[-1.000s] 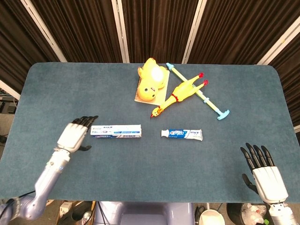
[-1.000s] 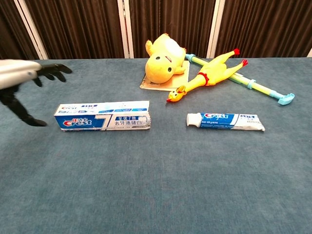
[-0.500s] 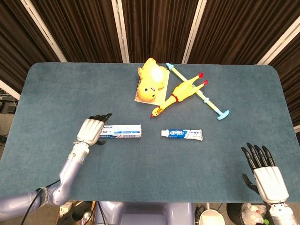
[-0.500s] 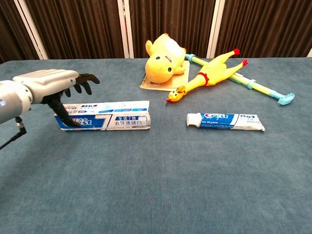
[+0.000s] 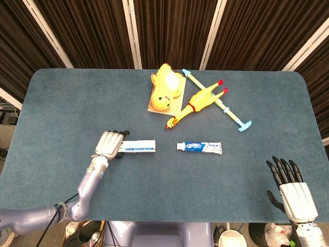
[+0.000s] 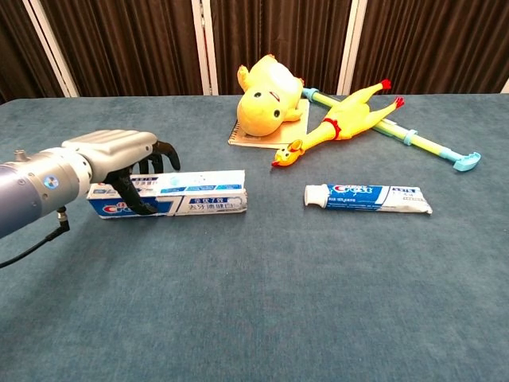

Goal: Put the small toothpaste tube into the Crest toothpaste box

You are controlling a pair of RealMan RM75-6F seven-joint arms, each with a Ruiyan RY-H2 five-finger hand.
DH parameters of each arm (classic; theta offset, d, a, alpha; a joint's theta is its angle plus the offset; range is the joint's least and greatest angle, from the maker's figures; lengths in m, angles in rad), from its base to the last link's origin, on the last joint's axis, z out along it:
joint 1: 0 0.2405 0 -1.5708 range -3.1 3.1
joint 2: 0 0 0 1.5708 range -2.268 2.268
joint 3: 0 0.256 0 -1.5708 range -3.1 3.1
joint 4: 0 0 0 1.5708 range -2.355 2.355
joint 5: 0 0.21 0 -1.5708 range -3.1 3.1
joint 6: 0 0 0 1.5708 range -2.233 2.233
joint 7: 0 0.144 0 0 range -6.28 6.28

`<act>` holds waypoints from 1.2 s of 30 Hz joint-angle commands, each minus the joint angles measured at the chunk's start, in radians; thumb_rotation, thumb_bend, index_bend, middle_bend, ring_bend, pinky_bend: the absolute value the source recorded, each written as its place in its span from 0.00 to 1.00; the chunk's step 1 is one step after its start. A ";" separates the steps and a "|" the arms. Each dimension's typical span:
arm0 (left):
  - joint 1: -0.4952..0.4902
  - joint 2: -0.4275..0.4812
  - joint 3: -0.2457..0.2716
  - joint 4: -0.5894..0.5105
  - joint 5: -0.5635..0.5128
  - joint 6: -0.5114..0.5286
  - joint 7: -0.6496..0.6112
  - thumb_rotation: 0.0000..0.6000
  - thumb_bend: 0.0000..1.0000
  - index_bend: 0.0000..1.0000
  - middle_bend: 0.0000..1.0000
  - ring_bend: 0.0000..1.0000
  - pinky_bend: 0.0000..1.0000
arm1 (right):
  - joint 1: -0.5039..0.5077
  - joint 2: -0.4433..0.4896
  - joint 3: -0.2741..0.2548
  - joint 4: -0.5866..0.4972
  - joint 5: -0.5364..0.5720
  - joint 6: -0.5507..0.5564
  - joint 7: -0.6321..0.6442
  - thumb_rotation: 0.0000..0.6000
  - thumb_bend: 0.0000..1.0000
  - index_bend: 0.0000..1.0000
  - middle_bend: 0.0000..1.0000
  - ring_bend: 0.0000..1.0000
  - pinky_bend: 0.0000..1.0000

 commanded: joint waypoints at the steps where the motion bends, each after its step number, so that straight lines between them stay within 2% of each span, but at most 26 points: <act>1: -0.002 0.000 0.006 0.001 -0.001 0.002 -0.007 1.00 0.34 0.33 0.49 0.47 0.53 | 0.000 0.000 -0.001 -0.001 0.000 -0.001 0.000 1.00 0.34 0.00 0.00 0.00 0.00; 7: 0.002 0.016 0.015 -0.010 0.018 0.012 -0.036 1.00 0.40 0.39 0.55 0.52 0.56 | 0.000 -0.001 0.000 0.001 -0.006 0.004 -0.001 1.00 0.34 0.00 0.00 0.00 0.00; 13: 0.015 0.056 0.023 -0.041 0.081 0.022 -0.109 1.00 0.41 0.39 0.55 0.52 0.56 | 0.001 0.000 0.003 0.001 -0.001 0.002 0.000 1.00 0.34 0.00 0.00 0.00 0.00; 20: 0.040 0.142 0.050 -0.095 0.212 0.047 -0.192 1.00 0.41 0.39 0.55 0.52 0.56 | 0.013 0.009 0.031 -0.004 0.023 0.000 -0.008 1.00 0.34 0.00 0.00 0.00 0.00; 23: 0.056 0.201 0.068 -0.112 0.306 0.071 -0.252 1.00 0.41 0.40 0.55 0.52 0.56 | 0.040 0.018 0.058 -0.009 0.043 -0.026 -0.034 1.00 0.34 0.00 0.02 0.00 0.00; 26: 0.068 0.246 0.072 -0.118 0.381 0.108 -0.304 1.00 0.41 0.40 0.55 0.52 0.56 | 0.082 0.027 0.088 -0.015 0.068 -0.082 -0.092 1.00 0.34 0.00 0.05 0.00 0.00; 29: 0.084 0.281 0.067 -0.134 0.433 0.155 -0.353 1.00 0.41 0.40 0.56 0.52 0.56 | 0.132 0.035 0.115 -0.071 0.131 -0.179 -0.150 1.00 0.34 0.00 0.06 0.00 0.00; 36: 0.116 0.364 0.069 -0.228 0.472 0.209 -0.359 1.00 0.41 0.40 0.56 0.52 0.56 | 0.258 -0.013 0.164 -0.193 0.262 -0.372 -0.336 1.00 0.34 0.00 0.05 0.00 0.00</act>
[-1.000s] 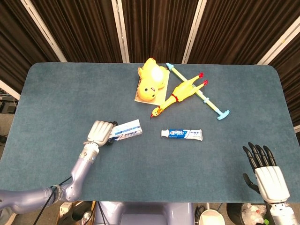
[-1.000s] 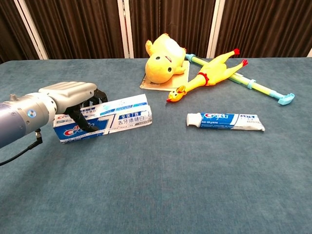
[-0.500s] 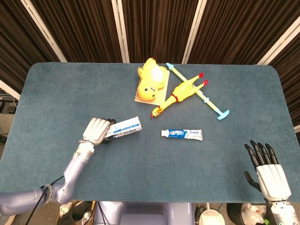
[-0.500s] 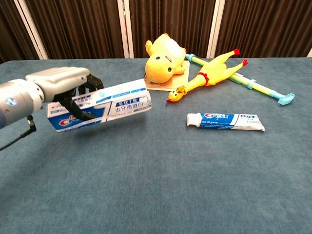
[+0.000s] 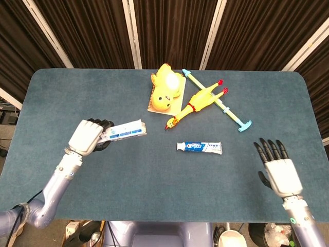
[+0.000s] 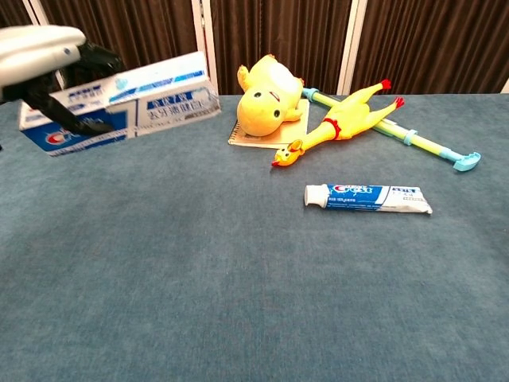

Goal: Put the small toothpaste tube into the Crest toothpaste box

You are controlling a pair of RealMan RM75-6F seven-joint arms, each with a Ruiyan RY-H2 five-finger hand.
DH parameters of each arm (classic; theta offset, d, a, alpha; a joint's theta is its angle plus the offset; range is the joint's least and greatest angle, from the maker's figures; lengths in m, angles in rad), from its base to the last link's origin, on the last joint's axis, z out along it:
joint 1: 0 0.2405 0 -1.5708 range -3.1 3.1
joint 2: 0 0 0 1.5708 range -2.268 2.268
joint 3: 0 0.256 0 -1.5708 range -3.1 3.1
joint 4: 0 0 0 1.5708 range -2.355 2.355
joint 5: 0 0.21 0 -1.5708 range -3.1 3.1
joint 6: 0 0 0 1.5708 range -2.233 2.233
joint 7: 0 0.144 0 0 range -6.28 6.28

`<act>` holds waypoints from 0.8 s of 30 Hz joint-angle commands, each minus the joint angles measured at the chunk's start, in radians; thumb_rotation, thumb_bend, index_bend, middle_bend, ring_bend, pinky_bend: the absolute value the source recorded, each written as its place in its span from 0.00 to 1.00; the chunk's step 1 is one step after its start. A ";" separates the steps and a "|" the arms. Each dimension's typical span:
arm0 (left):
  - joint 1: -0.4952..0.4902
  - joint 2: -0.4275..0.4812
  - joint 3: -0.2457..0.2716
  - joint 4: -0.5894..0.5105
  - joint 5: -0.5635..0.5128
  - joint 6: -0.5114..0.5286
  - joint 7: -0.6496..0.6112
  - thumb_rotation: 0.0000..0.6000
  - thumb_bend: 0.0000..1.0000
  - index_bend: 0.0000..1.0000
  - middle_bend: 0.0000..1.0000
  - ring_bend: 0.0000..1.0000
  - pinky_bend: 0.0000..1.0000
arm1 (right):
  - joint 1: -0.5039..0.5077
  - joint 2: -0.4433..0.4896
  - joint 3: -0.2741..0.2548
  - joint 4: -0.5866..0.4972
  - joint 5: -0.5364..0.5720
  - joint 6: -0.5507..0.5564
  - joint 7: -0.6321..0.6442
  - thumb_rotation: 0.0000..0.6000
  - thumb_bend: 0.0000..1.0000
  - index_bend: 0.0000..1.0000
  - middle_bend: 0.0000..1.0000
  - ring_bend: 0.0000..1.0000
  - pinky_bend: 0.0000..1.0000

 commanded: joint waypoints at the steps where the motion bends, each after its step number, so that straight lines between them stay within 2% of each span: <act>1: 0.022 0.032 -0.001 -0.053 0.021 0.038 -0.004 1.00 0.41 0.40 0.56 0.52 0.56 | 0.088 -0.052 0.039 -0.070 0.098 -0.113 -0.124 1.00 0.34 0.00 0.05 0.00 0.00; 6: 0.038 0.068 0.000 -0.105 0.035 0.057 -0.022 1.00 0.41 0.40 0.56 0.52 0.56 | 0.170 -0.150 0.057 -0.071 0.236 -0.206 -0.286 1.00 0.34 0.00 0.05 0.00 0.00; 12: 0.048 0.101 0.006 -0.136 0.004 0.027 -0.067 1.00 0.41 0.40 0.56 0.52 0.56 | 0.245 -0.262 0.079 -0.002 0.388 -0.249 -0.405 1.00 0.32 0.04 0.06 0.00 0.00; 17: 0.046 0.106 0.009 -0.126 0.001 0.010 -0.090 1.00 0.41 0.40 0.56 0.52 0.56 | 0.291 -0.330 0.098 0.066 0.453 -0.249 -0.444 1.00 0.33 0.12 0.10 0.04 0.00; 24: 0.048 0.101 0.011 -0.109 0.009 0.009 -0.118 1.00 0.41 0.40 0.56 0.52 0.56 | 0.339 -0.389 0.102 0.158 0.490 -0.261 -0.454 1.00 0.33 0.14 0.11 0.05 0.00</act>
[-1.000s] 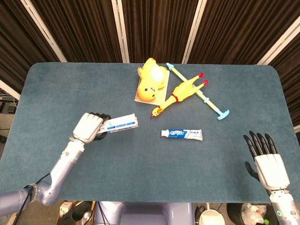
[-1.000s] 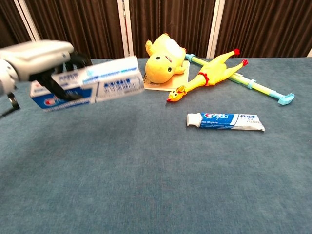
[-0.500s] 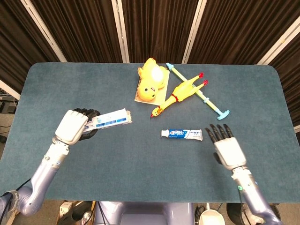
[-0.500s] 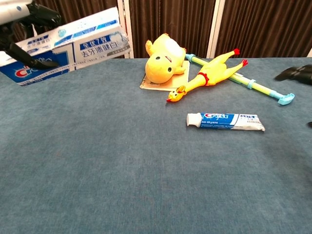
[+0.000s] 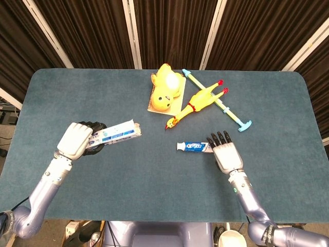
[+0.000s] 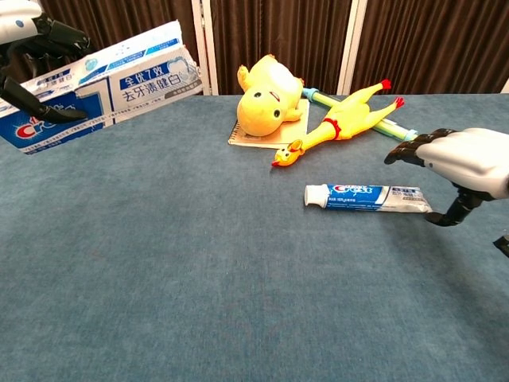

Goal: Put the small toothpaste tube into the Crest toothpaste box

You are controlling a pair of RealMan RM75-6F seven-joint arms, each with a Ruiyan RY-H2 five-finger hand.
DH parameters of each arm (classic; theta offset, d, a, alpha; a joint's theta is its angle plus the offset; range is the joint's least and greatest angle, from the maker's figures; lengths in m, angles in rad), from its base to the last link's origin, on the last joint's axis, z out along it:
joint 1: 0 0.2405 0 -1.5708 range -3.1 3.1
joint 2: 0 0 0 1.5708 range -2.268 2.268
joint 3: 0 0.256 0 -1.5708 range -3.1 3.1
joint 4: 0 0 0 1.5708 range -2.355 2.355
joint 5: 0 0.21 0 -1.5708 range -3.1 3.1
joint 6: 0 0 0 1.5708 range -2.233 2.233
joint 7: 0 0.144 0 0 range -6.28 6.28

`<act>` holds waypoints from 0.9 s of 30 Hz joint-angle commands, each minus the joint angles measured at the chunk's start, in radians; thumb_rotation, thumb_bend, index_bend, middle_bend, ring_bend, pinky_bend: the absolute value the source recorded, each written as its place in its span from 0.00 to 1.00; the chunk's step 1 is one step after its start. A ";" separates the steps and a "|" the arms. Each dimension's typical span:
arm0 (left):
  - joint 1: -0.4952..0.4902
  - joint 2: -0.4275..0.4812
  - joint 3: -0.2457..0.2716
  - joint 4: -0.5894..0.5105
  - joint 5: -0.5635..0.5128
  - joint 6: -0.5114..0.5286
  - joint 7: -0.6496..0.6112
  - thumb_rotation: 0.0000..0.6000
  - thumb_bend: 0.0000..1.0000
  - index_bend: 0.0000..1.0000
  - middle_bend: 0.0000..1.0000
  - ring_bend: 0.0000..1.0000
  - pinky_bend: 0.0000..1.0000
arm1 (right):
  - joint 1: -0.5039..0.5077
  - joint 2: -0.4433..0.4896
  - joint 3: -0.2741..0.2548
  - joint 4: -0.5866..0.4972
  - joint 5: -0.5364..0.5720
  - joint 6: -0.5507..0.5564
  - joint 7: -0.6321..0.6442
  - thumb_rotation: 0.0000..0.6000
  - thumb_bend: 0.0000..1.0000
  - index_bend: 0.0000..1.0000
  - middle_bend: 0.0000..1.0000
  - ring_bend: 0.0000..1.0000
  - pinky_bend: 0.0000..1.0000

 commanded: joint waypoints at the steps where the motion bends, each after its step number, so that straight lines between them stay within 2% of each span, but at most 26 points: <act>1: 0.000 -0.002 0.000 0.004 0.003 0.000 -0.008 1.00 0.41 0.40 0.56 0.52 0.56 | 0.027 -0.032 0.003 0.047 0.030 -0.012 -0.003 1.00 0.33 0.14 0.12 0.05 0.00; 10: 0.003 -0.001 -0.002 0.004 0.009 0.002 -0.027 1.00 0.41 0.40 0.56 0.52 0.56 | 0.074 -0.079 -0.021 0.131 0.081 -0.027 -0.002 1.00 0.34 0.25 0.21 0.15 0.03; 21: 0.005 -0.001 -0.007 0.004 0.011 0.005 -0.044 1.00 0.41 0.40 0.56 0.52 0.56 | 0.097 -0.117 -0.043 0.233 0.071 -0.021 0.056 1.00 0.39 0.49 0.42 0.36 0.28; 24: 0.005 -0.003 -0.006 0.006 0.015 0.007 -0.049 1.00 0.41 0.40 0.56 0.52 0.56 | 0.097 -0.120 -0.049 0.238 0.068 -0.016 0.072 1.00 0.46 0.61 0.52 0.46 0.41; 27: 0.005 -0.008 -0.005 0.012 0.016 0.005 -0.051 1.00 0.41 0.40 0.57 0.52 0.56 | 0.096 -0.114 -0.057 0.227 0.045 -0.007 0.090 1.00 0.58 0.72 0.62 0.56 0.50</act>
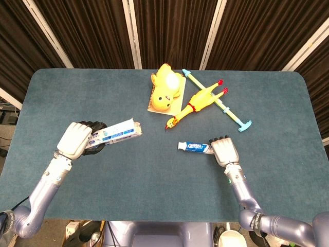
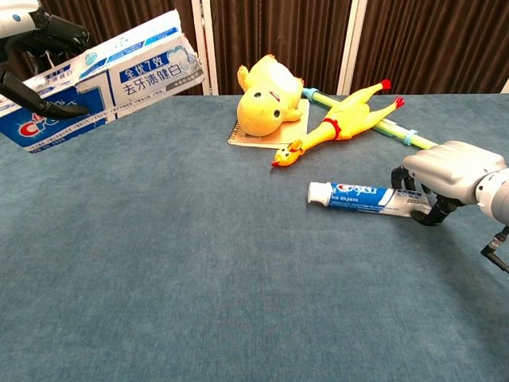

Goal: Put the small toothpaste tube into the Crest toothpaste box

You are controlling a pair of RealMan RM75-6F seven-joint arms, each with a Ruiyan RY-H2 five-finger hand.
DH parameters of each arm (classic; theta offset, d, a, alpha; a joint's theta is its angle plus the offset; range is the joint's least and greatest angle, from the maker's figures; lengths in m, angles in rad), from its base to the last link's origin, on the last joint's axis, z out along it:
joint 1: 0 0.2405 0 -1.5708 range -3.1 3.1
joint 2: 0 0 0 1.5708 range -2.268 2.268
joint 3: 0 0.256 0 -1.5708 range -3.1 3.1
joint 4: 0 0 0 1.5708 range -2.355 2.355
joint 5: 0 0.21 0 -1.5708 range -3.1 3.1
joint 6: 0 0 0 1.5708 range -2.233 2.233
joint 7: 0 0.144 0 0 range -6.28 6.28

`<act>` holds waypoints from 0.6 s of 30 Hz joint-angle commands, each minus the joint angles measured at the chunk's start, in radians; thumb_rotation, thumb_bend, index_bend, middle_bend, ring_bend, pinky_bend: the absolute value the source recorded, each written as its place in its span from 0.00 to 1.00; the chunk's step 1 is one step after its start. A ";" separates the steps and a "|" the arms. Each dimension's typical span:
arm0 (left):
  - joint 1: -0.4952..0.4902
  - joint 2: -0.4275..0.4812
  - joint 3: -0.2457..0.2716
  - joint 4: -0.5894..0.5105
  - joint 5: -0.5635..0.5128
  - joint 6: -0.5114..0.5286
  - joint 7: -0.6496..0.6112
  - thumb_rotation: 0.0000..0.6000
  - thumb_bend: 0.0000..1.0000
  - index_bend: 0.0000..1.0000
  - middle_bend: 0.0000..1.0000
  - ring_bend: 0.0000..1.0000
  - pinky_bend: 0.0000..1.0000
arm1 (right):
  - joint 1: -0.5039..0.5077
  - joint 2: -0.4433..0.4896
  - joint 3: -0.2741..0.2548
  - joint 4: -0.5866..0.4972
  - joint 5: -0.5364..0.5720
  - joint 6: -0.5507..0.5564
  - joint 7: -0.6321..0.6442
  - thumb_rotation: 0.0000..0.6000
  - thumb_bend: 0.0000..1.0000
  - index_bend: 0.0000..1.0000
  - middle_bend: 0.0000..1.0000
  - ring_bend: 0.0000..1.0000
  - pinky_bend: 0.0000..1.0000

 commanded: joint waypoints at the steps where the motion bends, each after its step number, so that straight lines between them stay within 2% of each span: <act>1: -0.001 -0.003 0.001 0.004 0.002 -0.002 -0.002 1.00 0.41 0.40 0.57 0.52 0.56 | -0.001 0.009 -0.008 -0.012 -0.025 0.011 0.022 1.00 0.63 0.75 0.65 0.58 0.52; 4: -0.001 -0.009 0.004 0.010 0.006 -0.002 -0.004 1.00 0.41 0.40 0.57 0.52 0.56 | -0.004 0.028 -0.010 -0.034 -0.064 0.027 0.056 1.00 0.70 0.81 0.70 0.63 0.56; 8: 0.001 -0.018 0.009 0.003 0.003 -0.010 -0.025 1.00 0.41 0.41 0.57 0.53 0.56 | -0.010 0.073 -0.009 -0.072 -0.140 0.056 0.118 1.00 0.74 0.85 0.72 0.65 0.59; 14: -0.011 -0.071 0.004 0.014 0.021 -0.014 -0.085 1.00 0.41 0.42 0.57 0.53 0.56 | -0.015 0.196 -0.005 -0.131 -0.312 0.116 0.252 1.00 0.76 0.86 0.73 0.66 0.59; 18: -0.057 -0.136 -0.011 0.059 -0.011 -0.076 -0.078 1.00 0.41 0.41 0.57 0.53 0.56 | -0.013 0.311 0.027 -0.184 -0.389 0.156 0.327 1.00 0.77 0.88 0.75 0.67 0.59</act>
